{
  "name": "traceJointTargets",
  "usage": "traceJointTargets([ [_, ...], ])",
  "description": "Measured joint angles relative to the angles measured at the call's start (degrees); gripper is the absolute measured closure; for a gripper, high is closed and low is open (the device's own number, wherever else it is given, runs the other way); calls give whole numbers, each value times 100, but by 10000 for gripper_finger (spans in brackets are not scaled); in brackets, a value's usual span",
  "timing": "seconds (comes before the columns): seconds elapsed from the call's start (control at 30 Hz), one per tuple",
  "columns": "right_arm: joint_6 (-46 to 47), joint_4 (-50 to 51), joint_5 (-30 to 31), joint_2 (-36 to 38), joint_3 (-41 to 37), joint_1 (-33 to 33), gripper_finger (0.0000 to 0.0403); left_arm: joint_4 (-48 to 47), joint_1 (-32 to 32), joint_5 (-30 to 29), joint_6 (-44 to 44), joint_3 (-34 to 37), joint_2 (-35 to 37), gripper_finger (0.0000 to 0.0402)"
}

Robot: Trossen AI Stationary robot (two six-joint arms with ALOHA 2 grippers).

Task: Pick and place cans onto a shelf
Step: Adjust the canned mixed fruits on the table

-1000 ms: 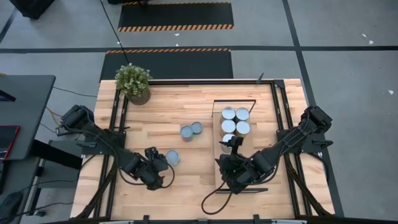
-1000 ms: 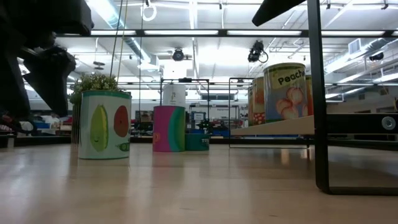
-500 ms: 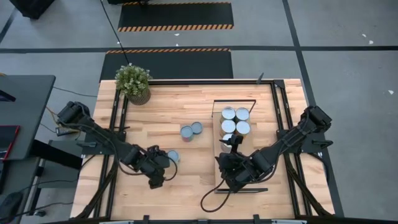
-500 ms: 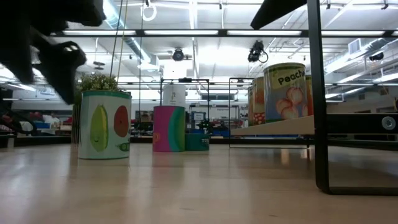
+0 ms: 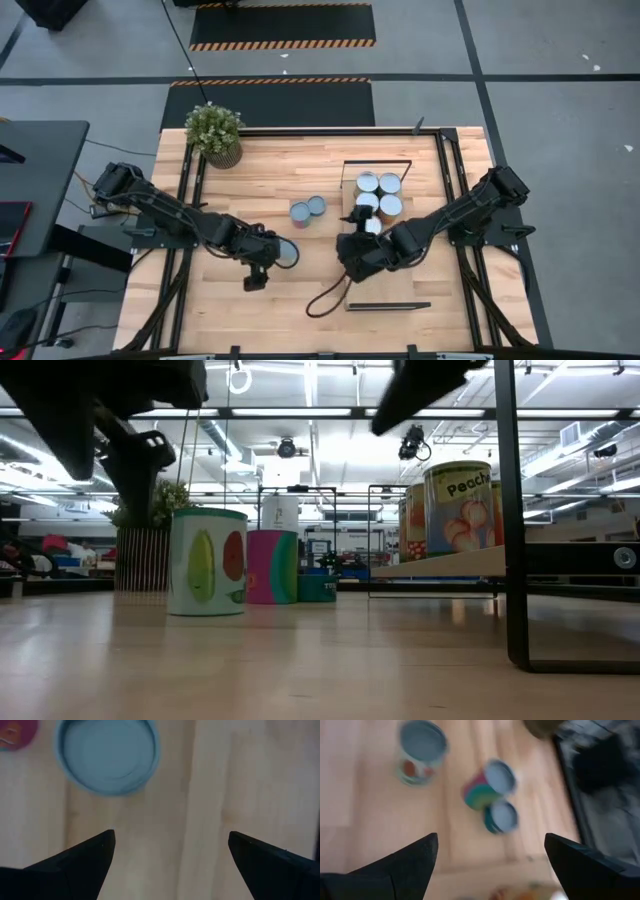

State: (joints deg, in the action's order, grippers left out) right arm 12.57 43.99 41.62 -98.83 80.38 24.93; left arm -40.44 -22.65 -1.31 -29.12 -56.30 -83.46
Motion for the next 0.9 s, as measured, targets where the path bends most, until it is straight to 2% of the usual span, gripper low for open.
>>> traceJointTargets([
  [0.07,-525,-499,-517,-2,0,-243,29,-287,50,-279,302,-108,32,6],
  [0.17,-1048,-1131,-1286,-25,0,-668,29,-300,115,-1019,565,-133,79,6],
  [0.27,-1360,-1434,-1724,-57,-2,-977,29,-420,84,-1632,571,-111,72,6],
  [0.33,-1490,-1591,-1977,-57,-2,-1118,29,-91,-11,-1907,561,44,73,6],
  [0.53,-1779,-1580,-2242,-73,-2,-1398,29,1032,-380,-2079,469,743,72,6],
  [0.67,-1895,-1651,-2766,-229,-7,-1666,29,2018,-588,-2275,353,1150,104,6],
  [0.9,-2228,-1804,-2824,-431,-2,-1871,29,3021,-686,-2572,-338,1572,96,6],
])
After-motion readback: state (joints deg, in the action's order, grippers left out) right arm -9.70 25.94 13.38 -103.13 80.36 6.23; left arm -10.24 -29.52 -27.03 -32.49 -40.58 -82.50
